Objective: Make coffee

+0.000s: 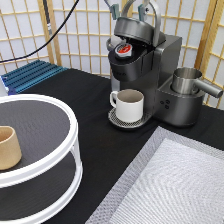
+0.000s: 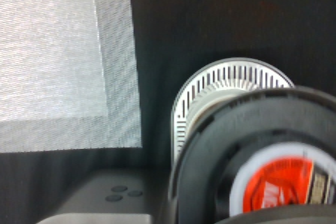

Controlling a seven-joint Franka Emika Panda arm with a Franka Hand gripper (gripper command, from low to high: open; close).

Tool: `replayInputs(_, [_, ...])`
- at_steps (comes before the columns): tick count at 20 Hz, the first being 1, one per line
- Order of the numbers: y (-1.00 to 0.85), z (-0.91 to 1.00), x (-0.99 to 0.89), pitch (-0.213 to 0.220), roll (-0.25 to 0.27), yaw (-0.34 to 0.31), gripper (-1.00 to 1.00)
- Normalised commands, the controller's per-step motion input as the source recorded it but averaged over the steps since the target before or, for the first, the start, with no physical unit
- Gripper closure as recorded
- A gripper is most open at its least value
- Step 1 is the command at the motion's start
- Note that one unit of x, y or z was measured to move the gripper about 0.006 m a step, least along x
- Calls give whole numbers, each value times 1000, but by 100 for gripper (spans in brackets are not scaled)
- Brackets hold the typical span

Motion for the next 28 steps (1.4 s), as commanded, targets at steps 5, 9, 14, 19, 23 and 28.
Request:
replayInputs(5, [-169, -325, 165, 0, -75, 2, -100])
replayInputs(9, [-171, -374, 317, 0, -55, 4, -100])
replayInputs(14, [-50, -108, 322, 2, -61, 0, -100])
replayInputs(19, [13, -25, 175, 0, -115, 0, -100])
replayInputs(23, [-272, 421, -111, -19, -64, 0, -100])
replayInputs(28, [-305, 935, -208, -86, -48, -3, -100])
